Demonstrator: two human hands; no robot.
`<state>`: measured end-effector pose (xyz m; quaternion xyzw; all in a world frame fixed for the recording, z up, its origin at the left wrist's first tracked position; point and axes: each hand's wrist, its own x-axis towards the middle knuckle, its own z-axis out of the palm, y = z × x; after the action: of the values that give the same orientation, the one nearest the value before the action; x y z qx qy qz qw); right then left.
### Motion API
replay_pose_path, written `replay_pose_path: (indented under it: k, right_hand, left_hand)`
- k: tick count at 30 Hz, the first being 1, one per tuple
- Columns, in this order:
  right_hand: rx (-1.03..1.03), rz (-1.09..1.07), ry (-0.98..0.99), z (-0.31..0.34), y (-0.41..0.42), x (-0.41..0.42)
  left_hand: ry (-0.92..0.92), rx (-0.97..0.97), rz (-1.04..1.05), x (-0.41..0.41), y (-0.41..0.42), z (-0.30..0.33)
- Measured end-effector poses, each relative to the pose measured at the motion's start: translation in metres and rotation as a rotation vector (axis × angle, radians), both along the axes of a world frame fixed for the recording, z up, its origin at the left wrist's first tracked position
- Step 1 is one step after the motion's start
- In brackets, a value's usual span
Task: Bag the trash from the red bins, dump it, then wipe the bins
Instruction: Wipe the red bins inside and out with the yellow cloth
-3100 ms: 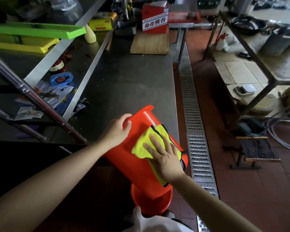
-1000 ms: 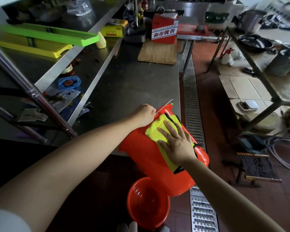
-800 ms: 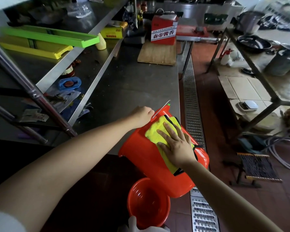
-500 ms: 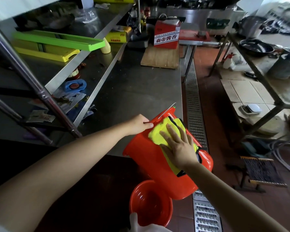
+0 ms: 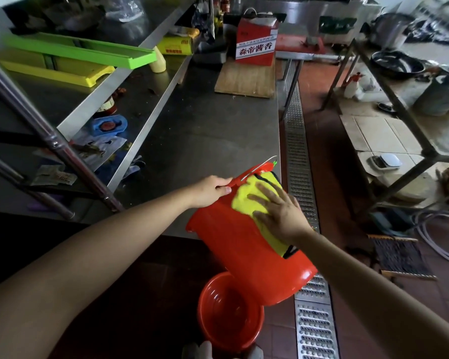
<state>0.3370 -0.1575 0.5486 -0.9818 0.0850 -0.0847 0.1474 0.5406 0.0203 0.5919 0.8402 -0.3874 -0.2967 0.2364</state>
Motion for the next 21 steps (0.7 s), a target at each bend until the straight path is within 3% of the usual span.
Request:
replay_pose_path:
  k: [3, 5, 11, 14, 16, 18, 21]
  right_hand:
    - [0.427, -0.196, -0.026, 0.003, -0.035, 0.013]
    - [0.486, -0.24, 0.0, 0.005, -0.038, 0.018]
    - [-0.218, -0.124, -0.022, -0.018, 0.065, -0.006]
    - [-0.365, 0.052, -0.006, -0.03, 0.109, -0.007]
    - [-0.385, 0.151, 0.004, -0.026, 0.095, -0.011]
    - [-0.247, 0.071, -0.007, -0.017, 0.061, -0.019]
    - [0.155, -0.277, 0.02, -0.004, -0.007, -0.031]
  left_hand:
    - [0.071, 0.016, 0.003, 0.0, 0.001, 0.003]
    - [0.082, 0.004, 0.021, -0.002, -0.001, 0.006]
    - [0.013, -0.069, 0.052, -0.011, -0.018, 0.01]
    - [0.031, -0.067, 0.03, -0.011, -0.02, 0.013]
    - [0.04, -0.034, 0.002, -0.009, -0.019, 0.014]
    - [0.055, -0.022, 0.003, -0.007, -0.019, 0.014]
    - [0.093, -0.016, 0.016, -0.009, -0.02, 0.014]
